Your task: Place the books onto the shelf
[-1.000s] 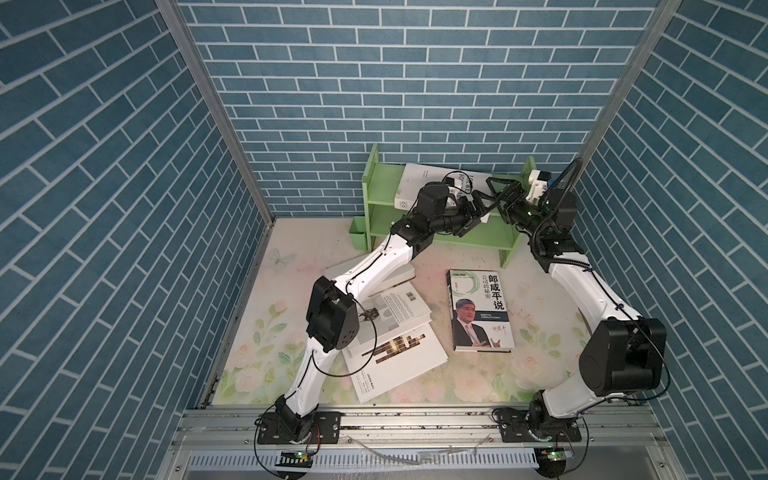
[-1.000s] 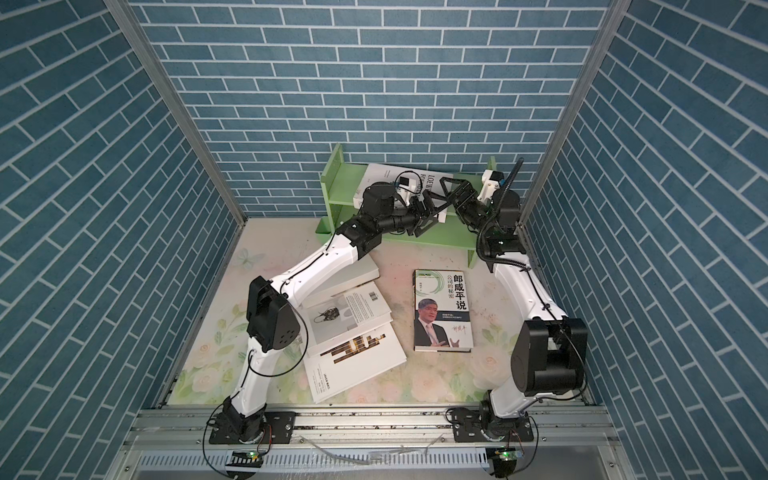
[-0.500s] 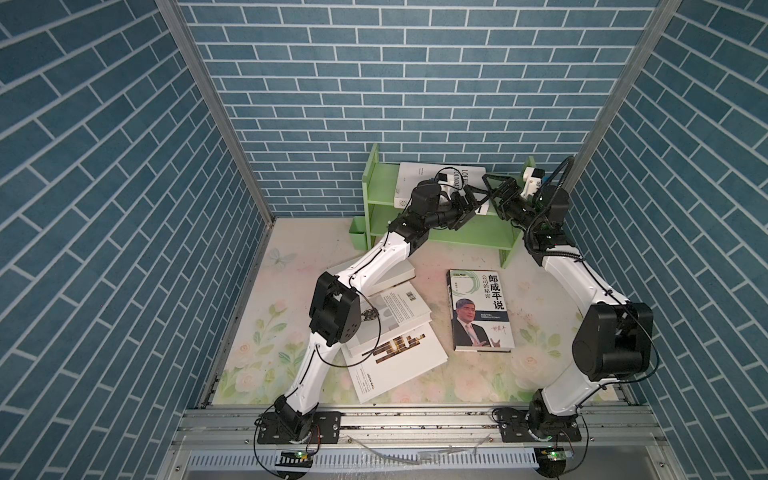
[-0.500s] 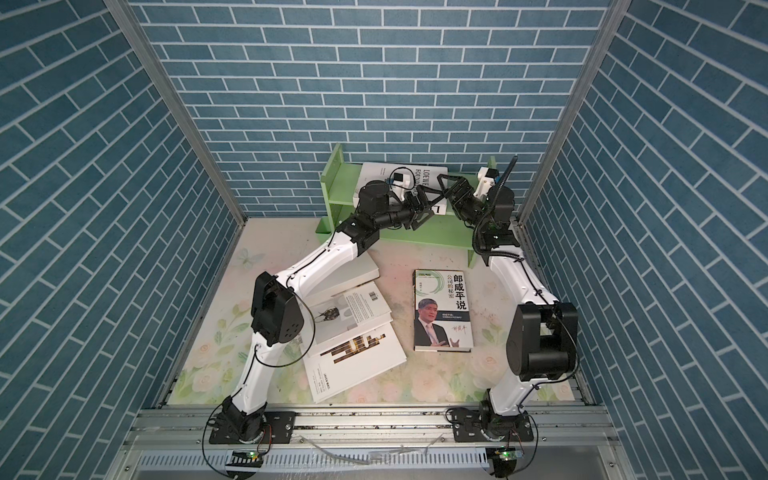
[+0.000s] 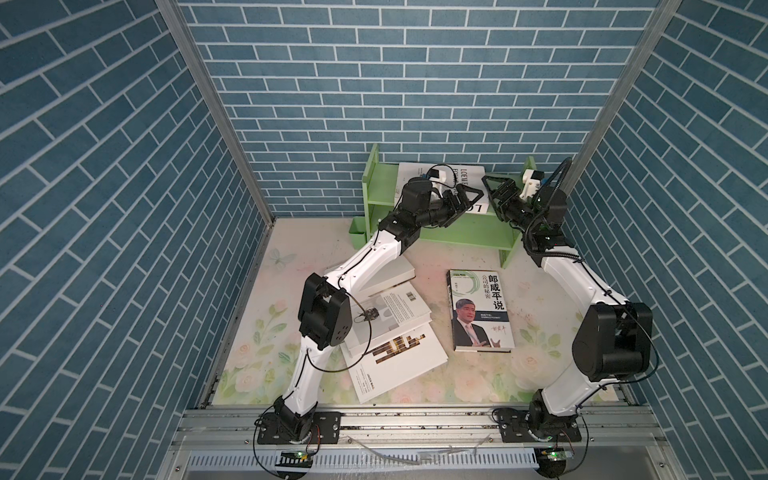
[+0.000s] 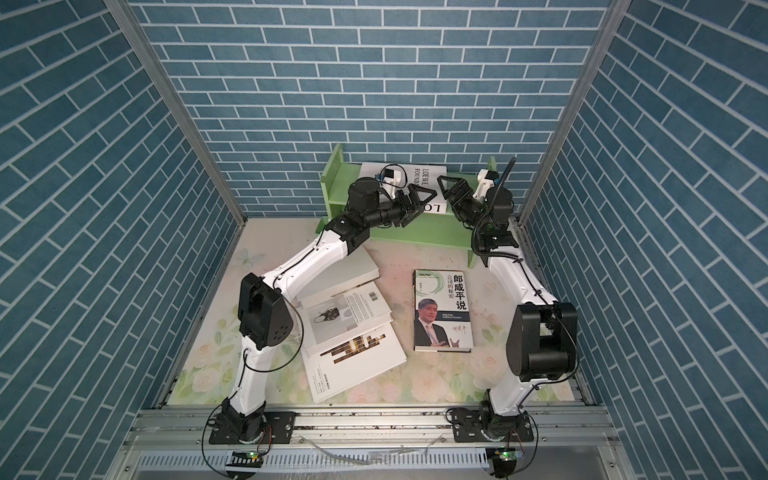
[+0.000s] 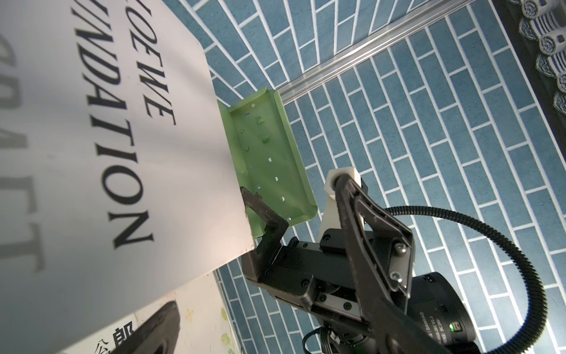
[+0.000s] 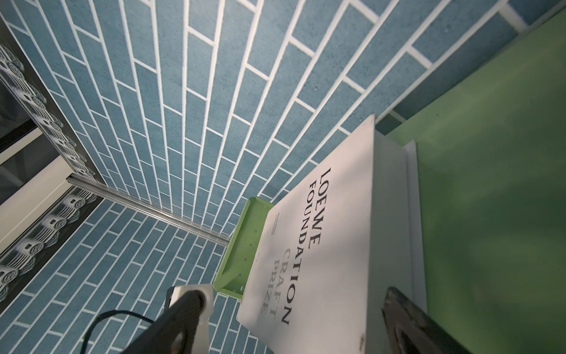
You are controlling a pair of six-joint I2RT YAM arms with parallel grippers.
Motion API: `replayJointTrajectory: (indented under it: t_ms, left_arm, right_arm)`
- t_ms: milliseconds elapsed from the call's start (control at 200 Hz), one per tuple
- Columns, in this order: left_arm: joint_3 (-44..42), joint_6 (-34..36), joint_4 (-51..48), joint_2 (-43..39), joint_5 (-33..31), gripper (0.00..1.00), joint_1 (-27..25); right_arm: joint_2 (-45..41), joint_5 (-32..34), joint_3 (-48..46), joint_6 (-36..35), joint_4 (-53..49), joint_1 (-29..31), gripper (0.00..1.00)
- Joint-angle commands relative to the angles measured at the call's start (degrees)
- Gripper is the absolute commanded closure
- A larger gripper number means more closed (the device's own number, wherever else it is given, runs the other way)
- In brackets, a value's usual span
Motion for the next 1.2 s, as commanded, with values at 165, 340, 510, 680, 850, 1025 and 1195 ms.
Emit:
replayJointTrajectory:
  t_ms: [165, 340, 510, 680, 850, 1025, 1195]
  left_arm:
    - [-3.2, 1.8, 0.3, -2.3, -2.2, 0.01, 1.4]
    - [-2.8, 2.2, 0.1, -2.6, -2.8, 0.0, 1.8]
    - [-3.6, 2.3, 0.0, -3.2, -2.8, 0.01, 2.6]
    - [-6.8, 2.4, 1.4, -5.5, -3.1, 0.01, 3.3]
    - [-11.2, 2.7, 2.6, -8.5, -3.7, 0.0, 4.6]
    - [-14.1, 3.0, 2.9, -10.4, -3.7, 0.0, 5.9]
    - [-15.2, 4.2, 1.9, -11.4, -4.3, 0.0, 6.2]
  right_arm:
    - [-2.3, 1.7, -1.4, -1.0, -0.3, 0.4, 0.06]
    - [-2.2, 1.7, -1.4, -1.0, -0.3, 0.4, 0.06]
    - [-2.0, 1.6, -1.3, -1.0, 0.0, 0.8, 0.06]
    - [-1.1, 0.3, -0.7, -1.3, 0.0, 1.9, 0.07]
    - [-1.8, 0.3, -1.0, -2.9, -1.9, 2.7, 0.07]
    - [-3.8, 1.9, -1.9, -5.4, -5.1, 2.9, 0.07]
    - [-4.4, 2.7, -1.0, -7.0, -7.7, 2.8, 0.07]
